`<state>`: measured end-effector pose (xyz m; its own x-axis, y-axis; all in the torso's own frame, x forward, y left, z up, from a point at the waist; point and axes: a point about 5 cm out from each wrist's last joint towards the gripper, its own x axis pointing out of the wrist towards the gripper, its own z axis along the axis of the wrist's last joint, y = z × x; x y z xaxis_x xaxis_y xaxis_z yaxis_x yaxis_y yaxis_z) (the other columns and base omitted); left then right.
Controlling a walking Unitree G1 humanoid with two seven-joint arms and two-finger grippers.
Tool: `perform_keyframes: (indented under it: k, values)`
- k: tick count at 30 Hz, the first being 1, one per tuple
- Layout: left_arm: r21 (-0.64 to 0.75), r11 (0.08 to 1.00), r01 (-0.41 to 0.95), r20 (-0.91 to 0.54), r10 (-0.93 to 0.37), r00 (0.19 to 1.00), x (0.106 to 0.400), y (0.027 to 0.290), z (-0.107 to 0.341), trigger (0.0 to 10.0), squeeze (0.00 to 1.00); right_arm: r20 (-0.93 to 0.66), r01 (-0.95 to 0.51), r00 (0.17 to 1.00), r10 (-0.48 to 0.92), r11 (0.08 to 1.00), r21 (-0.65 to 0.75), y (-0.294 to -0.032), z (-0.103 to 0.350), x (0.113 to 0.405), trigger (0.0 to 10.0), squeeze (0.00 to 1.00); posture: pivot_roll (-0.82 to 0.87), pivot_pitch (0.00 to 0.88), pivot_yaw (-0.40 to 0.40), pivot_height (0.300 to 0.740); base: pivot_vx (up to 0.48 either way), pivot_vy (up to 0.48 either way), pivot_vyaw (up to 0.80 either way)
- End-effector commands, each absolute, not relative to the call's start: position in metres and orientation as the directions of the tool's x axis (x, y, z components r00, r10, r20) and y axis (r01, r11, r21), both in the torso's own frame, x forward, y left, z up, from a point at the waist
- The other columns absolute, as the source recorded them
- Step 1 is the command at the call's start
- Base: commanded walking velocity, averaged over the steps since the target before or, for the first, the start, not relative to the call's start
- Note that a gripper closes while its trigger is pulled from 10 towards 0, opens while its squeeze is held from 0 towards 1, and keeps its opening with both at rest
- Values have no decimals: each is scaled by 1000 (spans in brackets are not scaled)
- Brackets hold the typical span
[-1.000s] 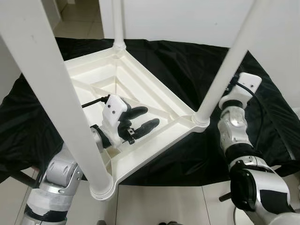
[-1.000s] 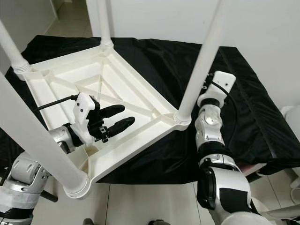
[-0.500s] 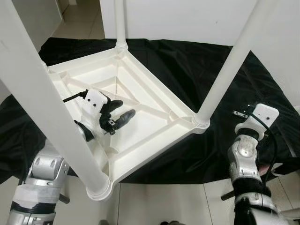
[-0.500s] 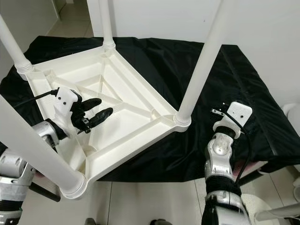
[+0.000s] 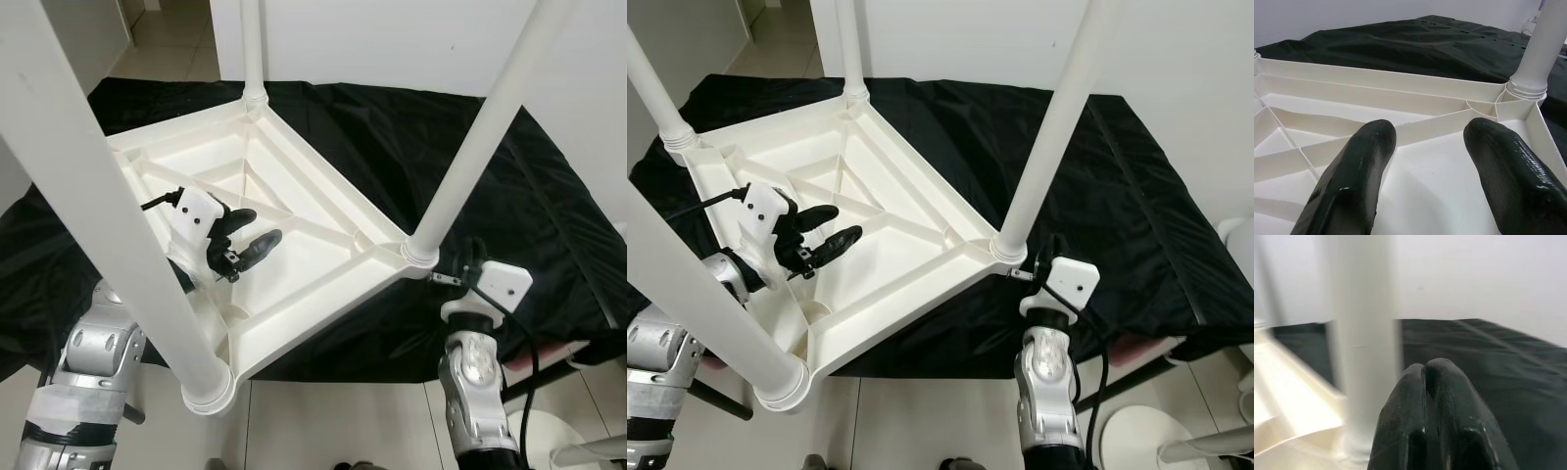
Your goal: Building children table
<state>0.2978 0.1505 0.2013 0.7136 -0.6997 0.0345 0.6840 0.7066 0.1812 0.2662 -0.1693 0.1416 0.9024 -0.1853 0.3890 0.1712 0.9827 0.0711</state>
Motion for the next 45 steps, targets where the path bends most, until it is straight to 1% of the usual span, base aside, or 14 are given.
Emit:
perform_keyframes:
  k: [1, 2, 4, 6, 10, 15, 19, 24, 26, 29, 31, 36, 42, 45]
  values:
    - [178, 723, 668, 46, -684, 728, 299, 150, 201, 10000, 0, 381, 134, 913, -148, 989, 63, -166, 141, 263, 10000, 0, 33, 114, -22, 740, 0, 0, 0]
    - [178, 723, 668, 46, -684, 728, 299, 150, 201, 10000, 0, 381, 134, 913, -148, 989, 63, -166, 141, 263, 10000, 0, 33, 114, -22, 740, 0, 0, 0]
    - [176, 707, 685, 36, -700, 713, 295, 147, 197, 10000, 0, 382, 36, 923, -44, 999, 27, -165, 145, 262, 10000, 0, 28, 106, -26, 740, 0, 0, 0]
    - [176, 707, 685, 36, -700, 713, 295, 147, 197, 10000, 0, 382, 36, 923, -44, 999, 27, -165, 145, 262, 10000, 0, 28, 106, -26, 740, 0, 0, 0]
    - [177, 700, 692, 29, -707, 707, 292, 146, 195, 10000, 0, 374, -71, 925, 67, 997, -5, -164, 150, 261, 10000, 0, 34, 101, -32, 740, 0, 0, 0]
    - [197, 702, 685, 32, -702, 711, 292, 143, 194, 10000, 0, 296, -345, 891, 343, 937, -48, -157, 155, 263, 10000, 0, 43, 88, -36, 740, 0, 0, 0]
    - [224, 704, 674, 27, -696, 718, 292, 141, 193, 10000, 0, 268, -397, 875, 402, 915, -75, -162, 157, 265, 10000, 0, 44, 87, -36, 740, 0, 0, 0]
    - [312, 649, 694, -5, -729, 685, 289, 131, 186, 10000, 0, 245, -374, 887, 391, 920, -117, -193, 165, 282, 10000, 0, 56, 77, -46, 740, 0, 0, 0]
    - [340, 628, 700, -32, -736, 676, 289, 132, 184, 10000, 0, 248, -372, 887, 389, 921, -115, -195, 167, 284, 10000, 0, 56, 77, -46, 740, 0, 0, 0]
    - [361, 608, 707, -66, -740, 669, 291, 138, 182, 10000, 0, 243, -389, 880, 408, 913, -124, -198, 170, 286, 10000, 0, 59, 76, -47, 740, 0, 0, 0]
    - [411, 599, 687, -86, -724, 684, 299, 154, 187, 10000, 0, 237, -384, 882, 408, 913, -139, -205, 175, 291, 10000, 0, 56, 75, -40, 740, 0, 0, 0]
    - [440, 627, 643, -93, -680, 727, 314, 173, 196, 10000, 0, 233, -365, 889, 395, 917, -163, -216, 178, 294, 10000, 0, 52, 76, -31, 740, 0, 0, 0]
    - [442, 604, 663, -144, -683, 717, 321, 186, 196, 10000, 0, 236, -309, 908, 346, 934, -179, -231, 179, 301, 10000, 0, 52, 84, -18, 740, 0, 0, 0]
    - [368, 576, 730, -169, -731, 662, 320, 187, 193, 10000, 0, 244, -230, 931, 270, 956, -180, -244, 178, 309, 10000, 0, 54, 87, 0, 740, 0, 0, 0]
